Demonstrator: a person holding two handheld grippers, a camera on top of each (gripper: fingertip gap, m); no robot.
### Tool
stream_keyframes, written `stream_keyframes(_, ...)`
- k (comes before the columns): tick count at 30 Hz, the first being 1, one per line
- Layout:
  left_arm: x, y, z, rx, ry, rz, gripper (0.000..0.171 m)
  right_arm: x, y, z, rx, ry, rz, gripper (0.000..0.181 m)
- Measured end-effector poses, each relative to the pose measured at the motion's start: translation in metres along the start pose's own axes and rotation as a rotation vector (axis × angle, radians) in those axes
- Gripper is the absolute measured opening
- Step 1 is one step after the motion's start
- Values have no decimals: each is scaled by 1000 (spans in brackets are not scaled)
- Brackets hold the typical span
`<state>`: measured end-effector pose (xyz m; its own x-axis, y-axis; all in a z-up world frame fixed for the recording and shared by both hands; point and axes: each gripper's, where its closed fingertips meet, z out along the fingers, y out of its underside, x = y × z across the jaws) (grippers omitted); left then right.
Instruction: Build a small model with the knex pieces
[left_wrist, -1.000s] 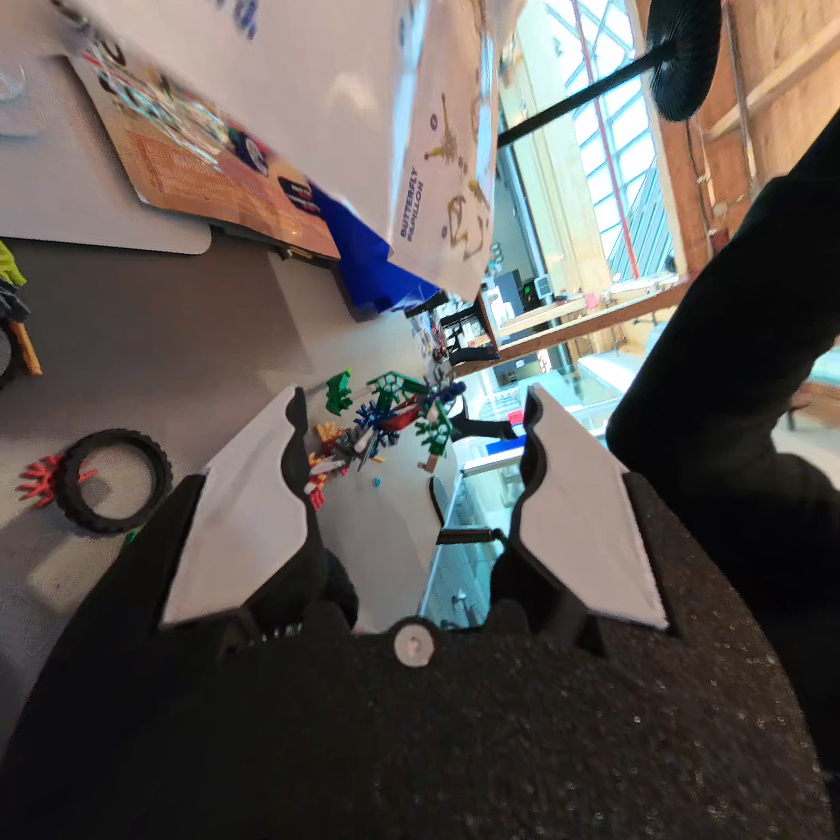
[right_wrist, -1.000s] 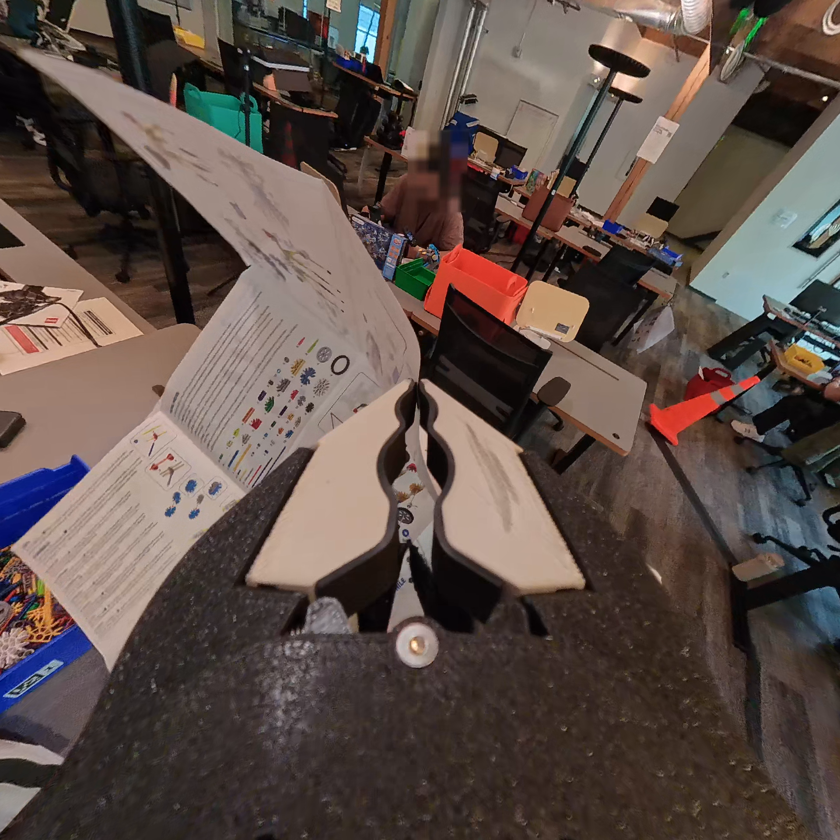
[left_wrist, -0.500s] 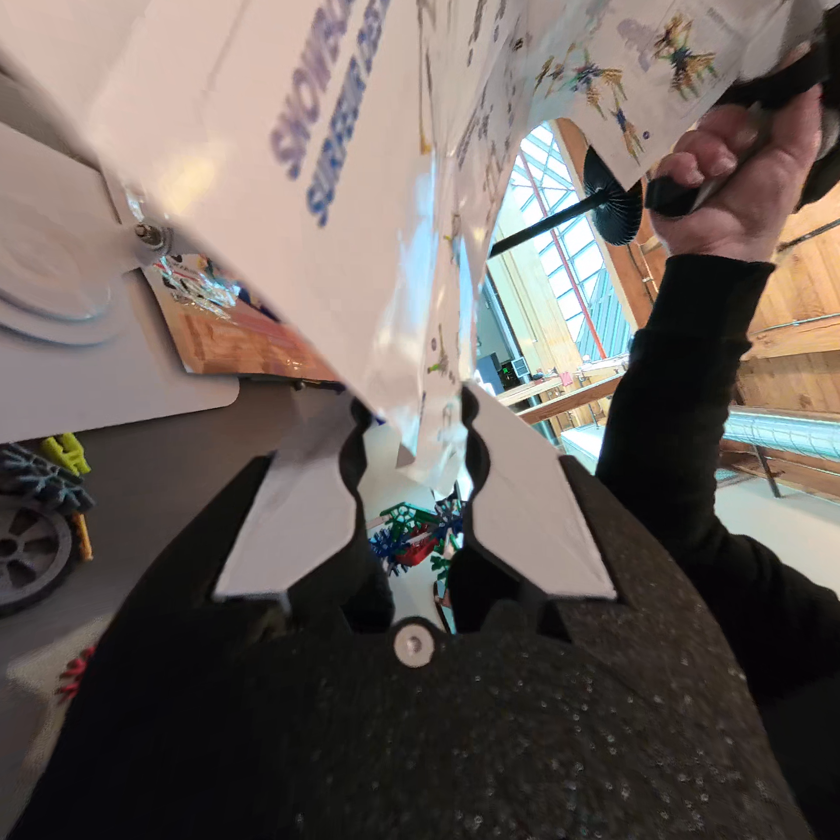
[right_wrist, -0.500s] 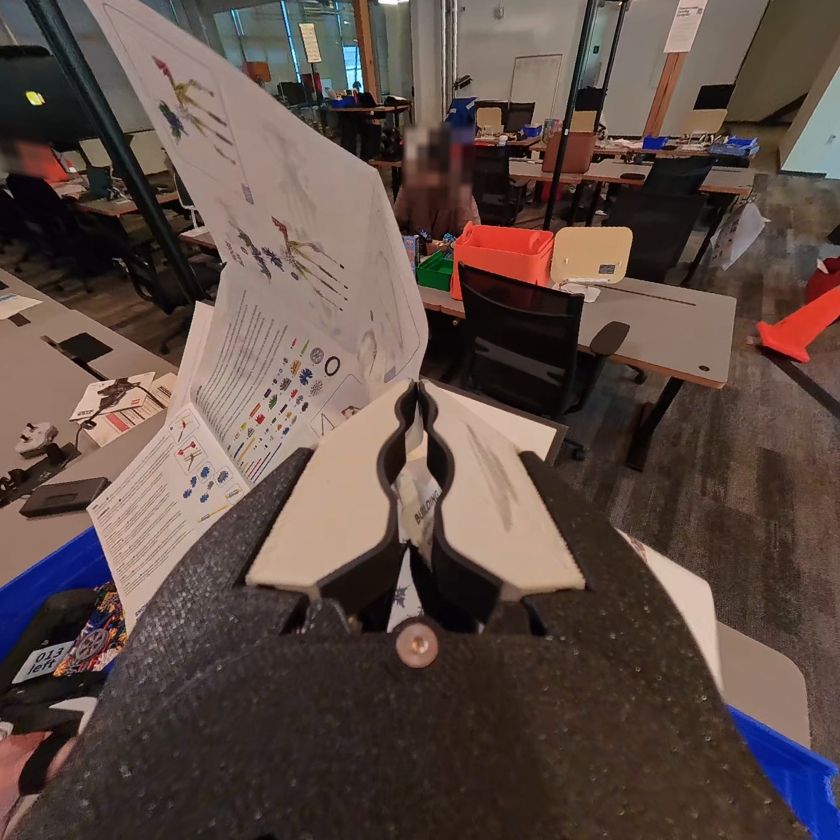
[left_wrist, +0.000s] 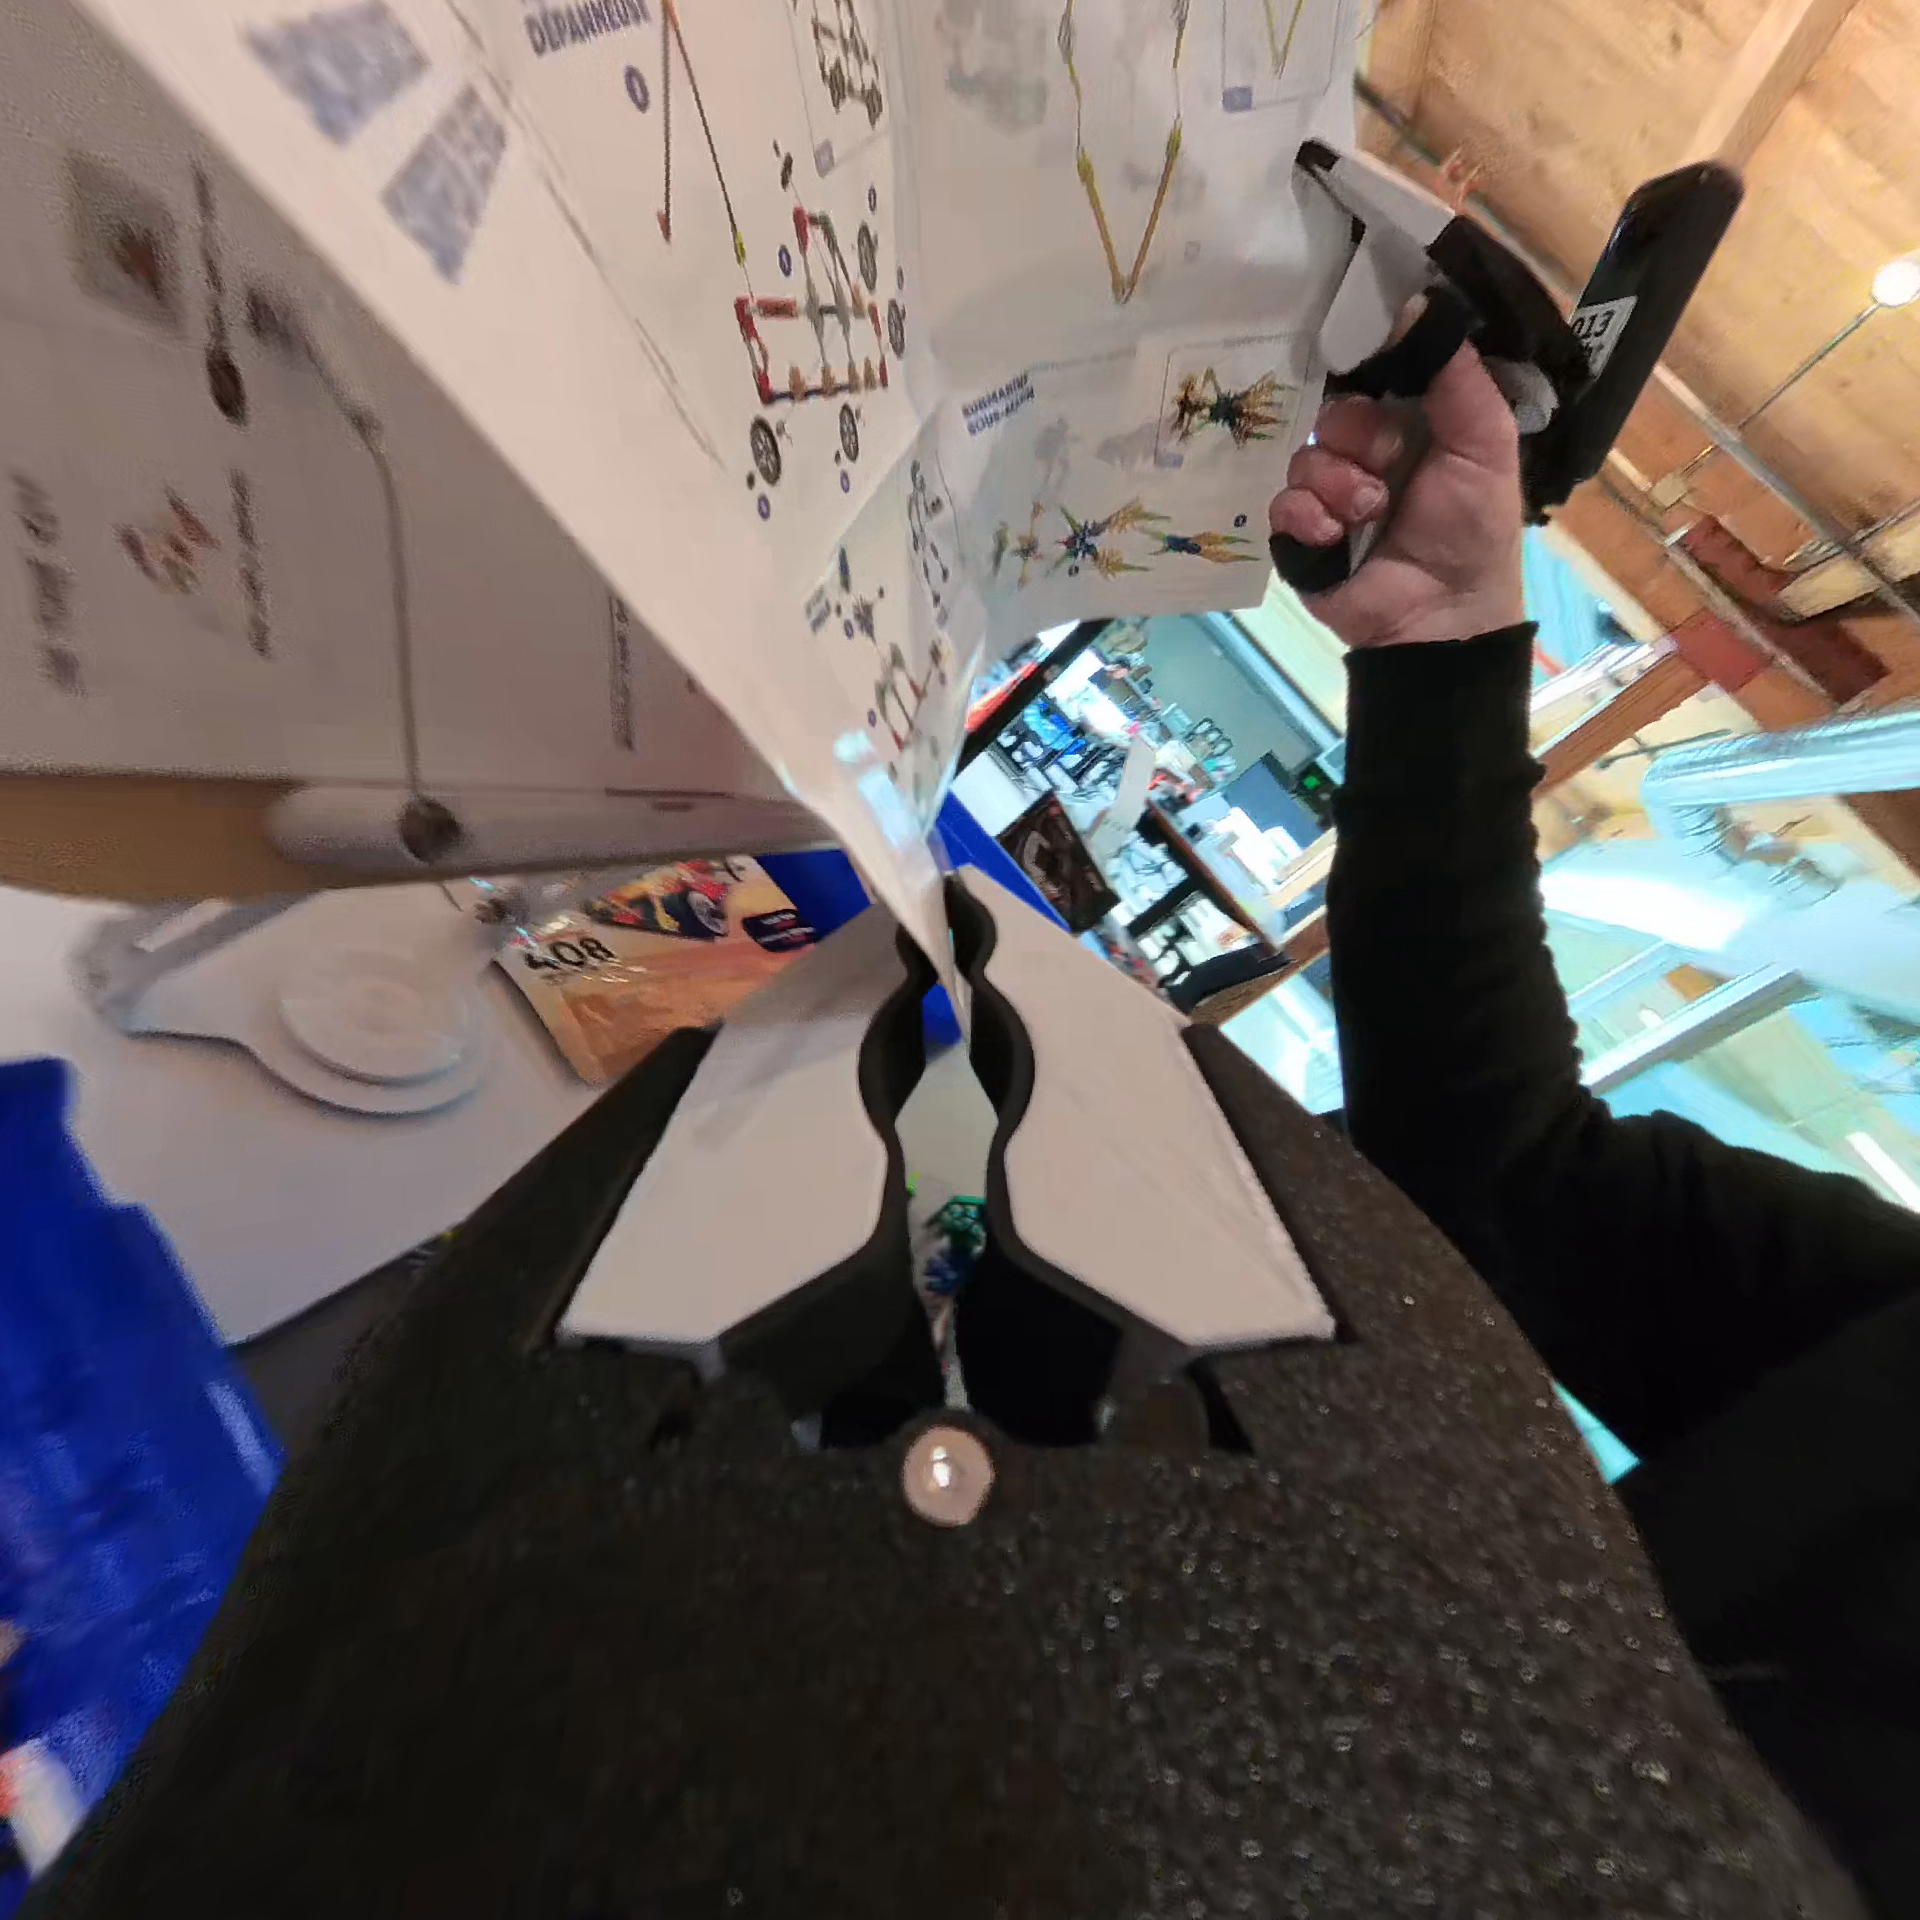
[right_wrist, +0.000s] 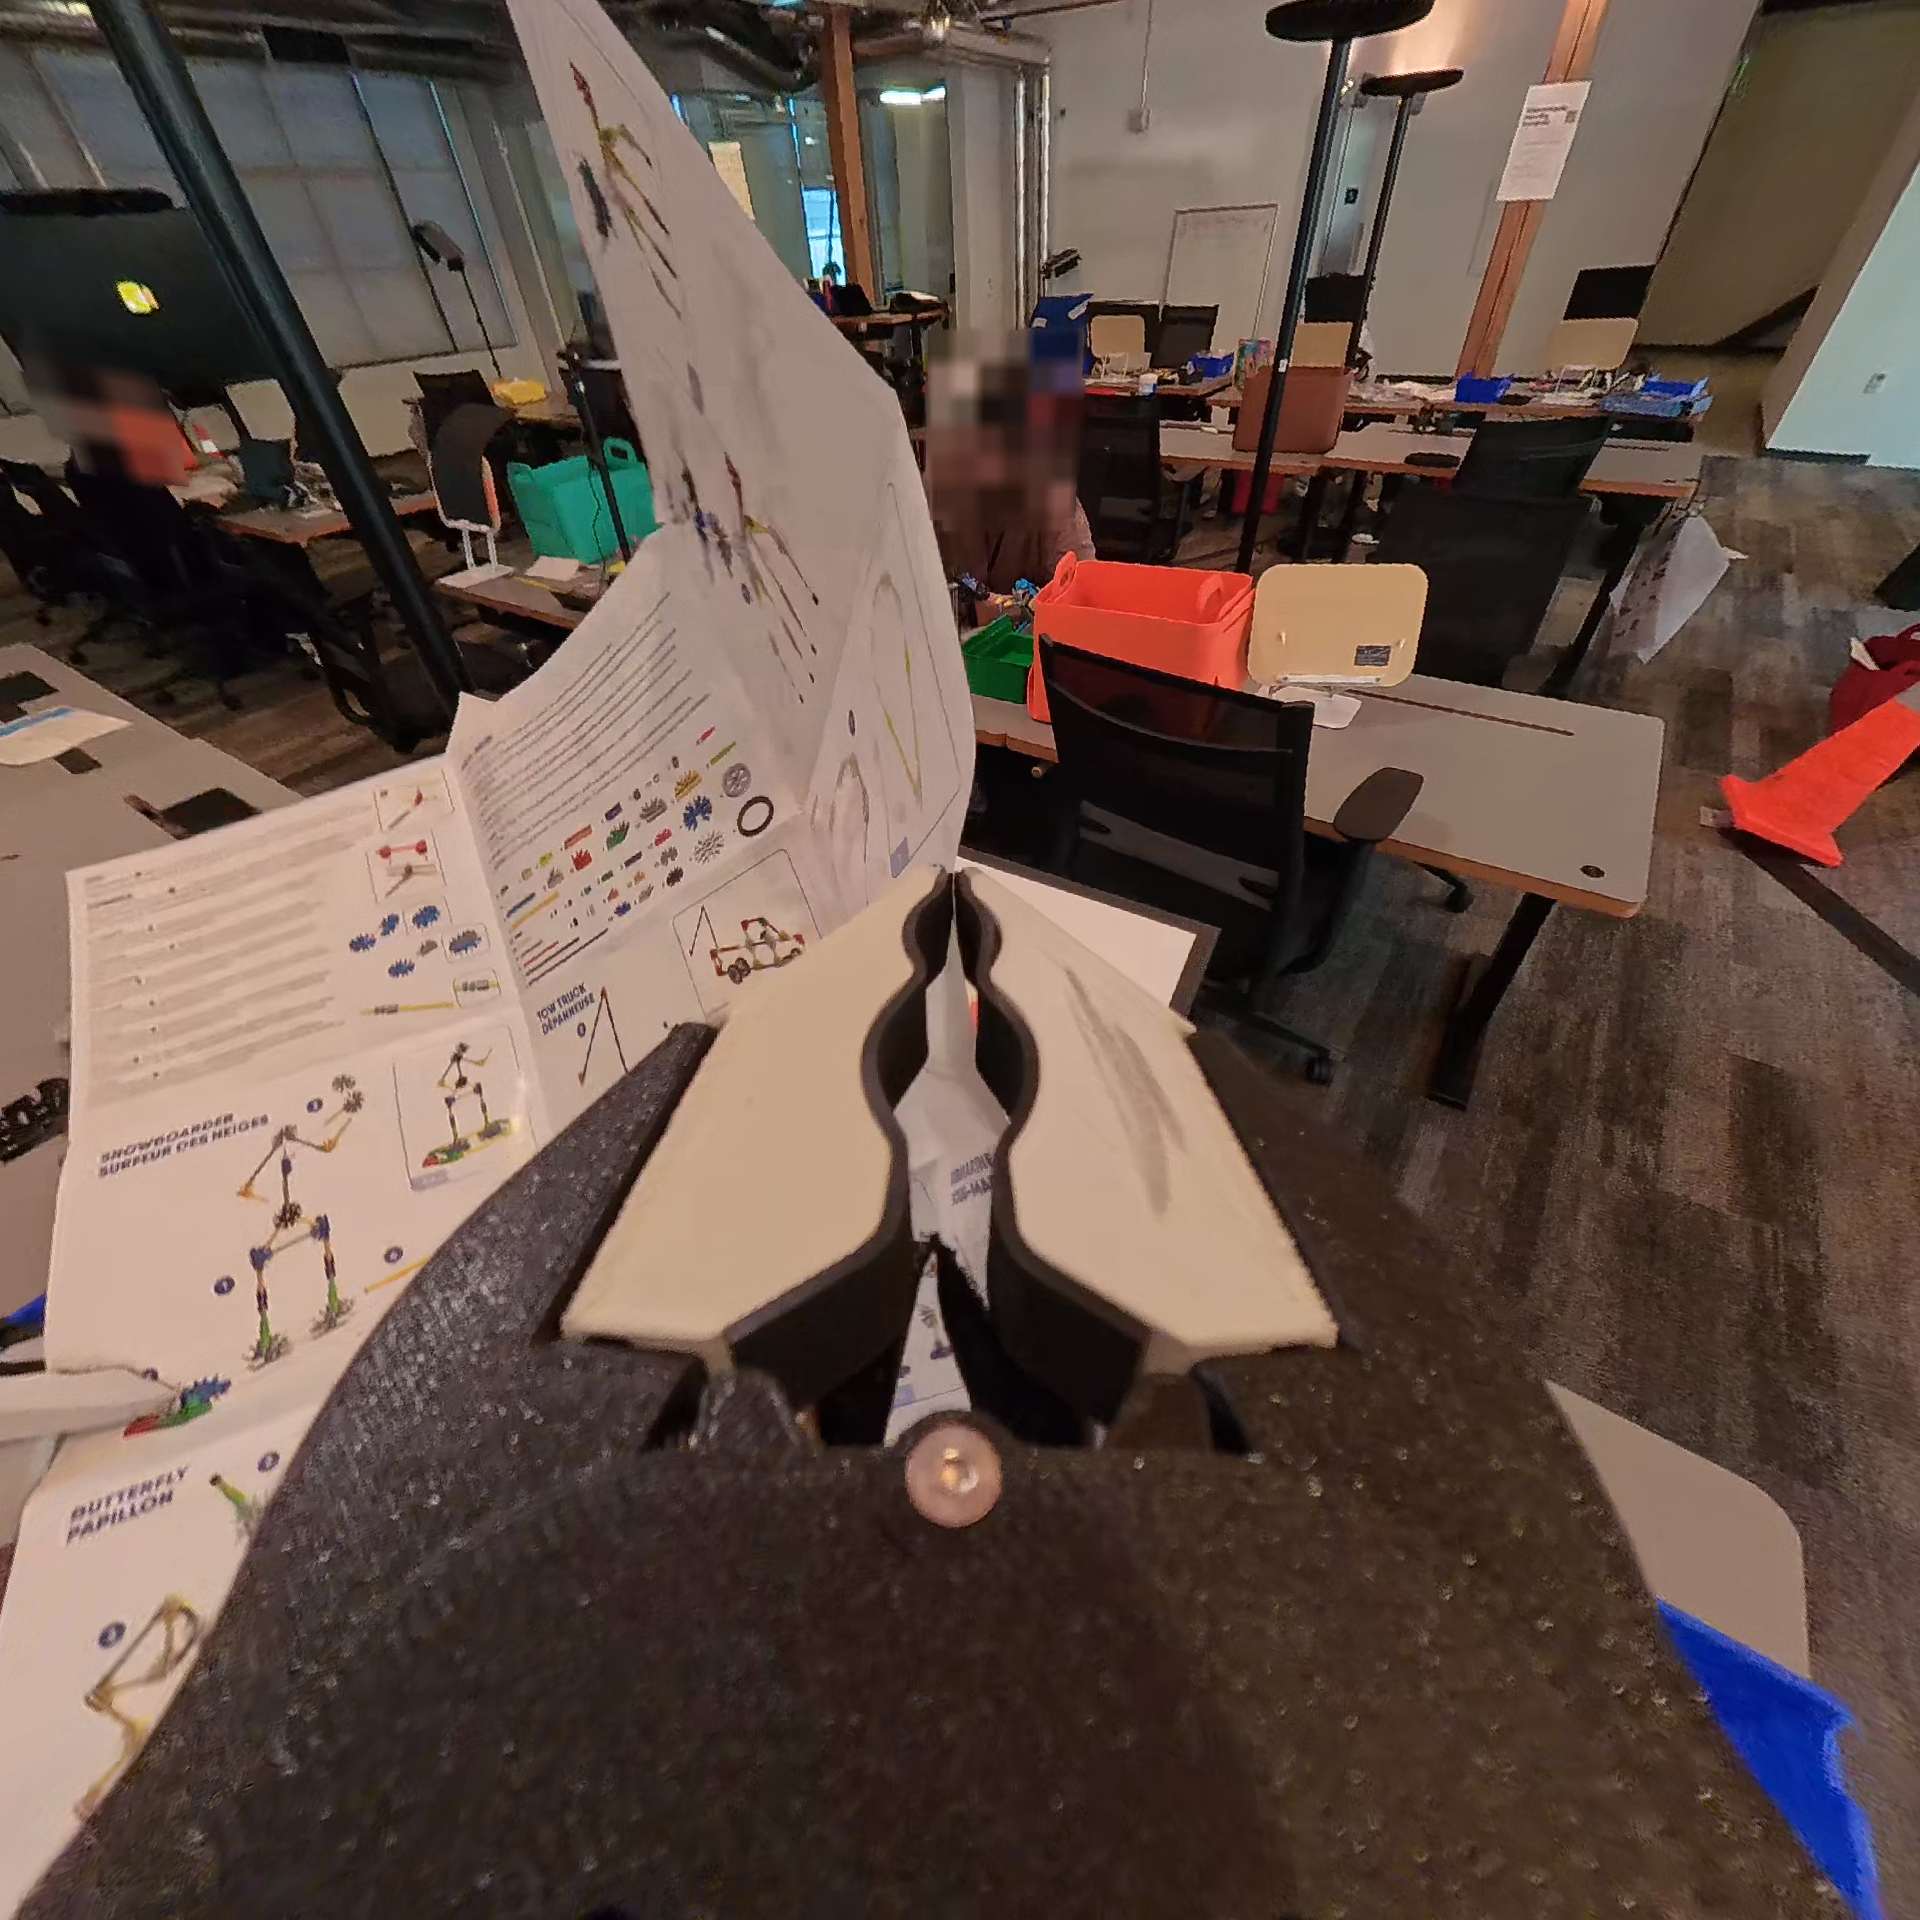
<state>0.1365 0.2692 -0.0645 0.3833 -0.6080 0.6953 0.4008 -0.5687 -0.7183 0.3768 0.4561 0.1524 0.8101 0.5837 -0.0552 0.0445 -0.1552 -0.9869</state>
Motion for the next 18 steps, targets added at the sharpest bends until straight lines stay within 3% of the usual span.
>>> stream_keyframes(11,-33,-101,-75,42,-156,184,0,7,57,-14,10,-66,175,0)
stream_keyframes(18,-56,-144,-102,65,-247,254,0,-1,106,-13,-20,-116,277,0)
